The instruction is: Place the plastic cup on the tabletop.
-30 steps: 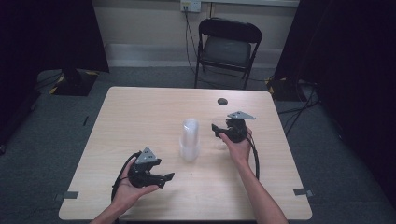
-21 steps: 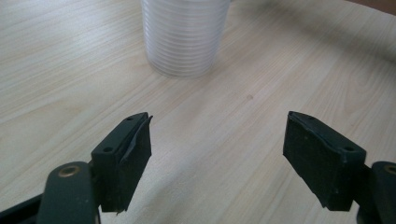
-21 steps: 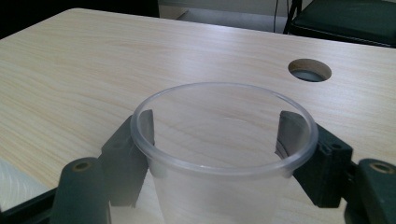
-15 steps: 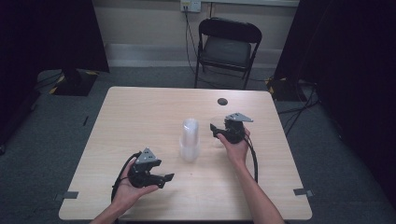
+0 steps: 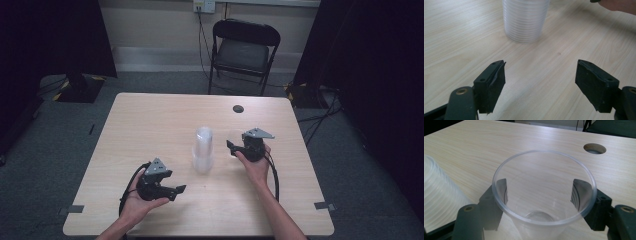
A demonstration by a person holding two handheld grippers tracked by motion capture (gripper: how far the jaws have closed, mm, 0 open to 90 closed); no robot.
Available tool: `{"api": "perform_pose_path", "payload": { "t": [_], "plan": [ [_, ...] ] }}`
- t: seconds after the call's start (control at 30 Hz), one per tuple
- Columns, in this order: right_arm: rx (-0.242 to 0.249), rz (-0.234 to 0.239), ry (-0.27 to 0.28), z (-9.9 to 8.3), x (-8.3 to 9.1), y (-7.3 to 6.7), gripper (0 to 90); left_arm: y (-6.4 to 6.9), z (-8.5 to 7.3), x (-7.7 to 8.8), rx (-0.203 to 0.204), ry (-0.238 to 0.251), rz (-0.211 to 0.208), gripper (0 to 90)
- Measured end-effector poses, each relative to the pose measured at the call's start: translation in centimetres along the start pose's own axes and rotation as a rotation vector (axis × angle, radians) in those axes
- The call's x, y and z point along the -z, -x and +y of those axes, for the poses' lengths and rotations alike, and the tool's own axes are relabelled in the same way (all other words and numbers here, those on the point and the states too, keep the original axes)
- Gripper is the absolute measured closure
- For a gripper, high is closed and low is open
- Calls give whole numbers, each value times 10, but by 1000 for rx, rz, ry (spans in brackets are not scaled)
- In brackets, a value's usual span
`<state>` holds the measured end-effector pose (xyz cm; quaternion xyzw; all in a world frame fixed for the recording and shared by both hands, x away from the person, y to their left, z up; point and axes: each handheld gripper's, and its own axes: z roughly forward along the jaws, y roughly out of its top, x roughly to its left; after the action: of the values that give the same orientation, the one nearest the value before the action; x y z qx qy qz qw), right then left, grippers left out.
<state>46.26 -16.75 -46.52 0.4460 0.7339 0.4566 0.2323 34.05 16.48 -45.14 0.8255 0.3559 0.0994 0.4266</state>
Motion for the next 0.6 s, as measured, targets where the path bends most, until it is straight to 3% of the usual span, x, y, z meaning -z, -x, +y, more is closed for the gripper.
{"api": "perform_pose_path", "payload": {
  "t": [0.4,0.6],
  "plan": [
    [28,18,-44,-1,3,-3,291,-5,-1,2,8,-2,6,243],
    [-1,43,-87,-6,-1,-2,273,-7,-1,3,24,6,9,245]
  ]
}}
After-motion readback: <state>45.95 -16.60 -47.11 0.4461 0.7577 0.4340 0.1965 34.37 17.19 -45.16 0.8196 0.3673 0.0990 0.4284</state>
